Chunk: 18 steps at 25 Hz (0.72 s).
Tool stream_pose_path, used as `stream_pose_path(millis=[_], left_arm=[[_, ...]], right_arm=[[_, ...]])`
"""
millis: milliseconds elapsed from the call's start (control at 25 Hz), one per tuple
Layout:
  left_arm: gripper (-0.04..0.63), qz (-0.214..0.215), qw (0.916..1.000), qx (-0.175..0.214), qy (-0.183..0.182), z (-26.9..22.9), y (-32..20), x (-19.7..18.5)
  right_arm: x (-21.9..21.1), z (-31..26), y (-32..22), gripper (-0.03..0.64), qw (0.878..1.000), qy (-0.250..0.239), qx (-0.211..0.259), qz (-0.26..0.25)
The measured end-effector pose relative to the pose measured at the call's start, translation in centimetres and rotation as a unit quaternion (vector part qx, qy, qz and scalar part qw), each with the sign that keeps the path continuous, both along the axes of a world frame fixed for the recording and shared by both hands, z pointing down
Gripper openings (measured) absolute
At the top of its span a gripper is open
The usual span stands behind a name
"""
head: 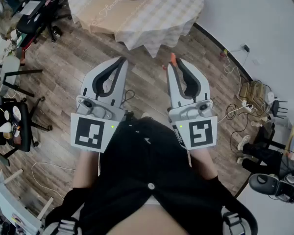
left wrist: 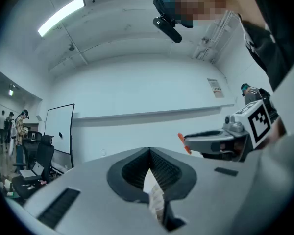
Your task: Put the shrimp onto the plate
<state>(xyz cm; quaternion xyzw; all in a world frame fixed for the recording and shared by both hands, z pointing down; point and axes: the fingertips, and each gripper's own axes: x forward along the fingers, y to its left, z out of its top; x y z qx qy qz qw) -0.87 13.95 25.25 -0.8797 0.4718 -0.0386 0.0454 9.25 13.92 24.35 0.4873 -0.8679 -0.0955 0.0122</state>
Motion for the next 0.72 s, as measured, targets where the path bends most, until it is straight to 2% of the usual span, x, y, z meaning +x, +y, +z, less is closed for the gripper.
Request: stream_pose_path(millis=[720], left_arm=[[0.003,0.004,1.0,0.002,0.002,-0.2,-0.1,-1.1]], right_arm=[[-0.9,-0.2,0.3,0.044,1.0,-0.002,0.0,0.001]])
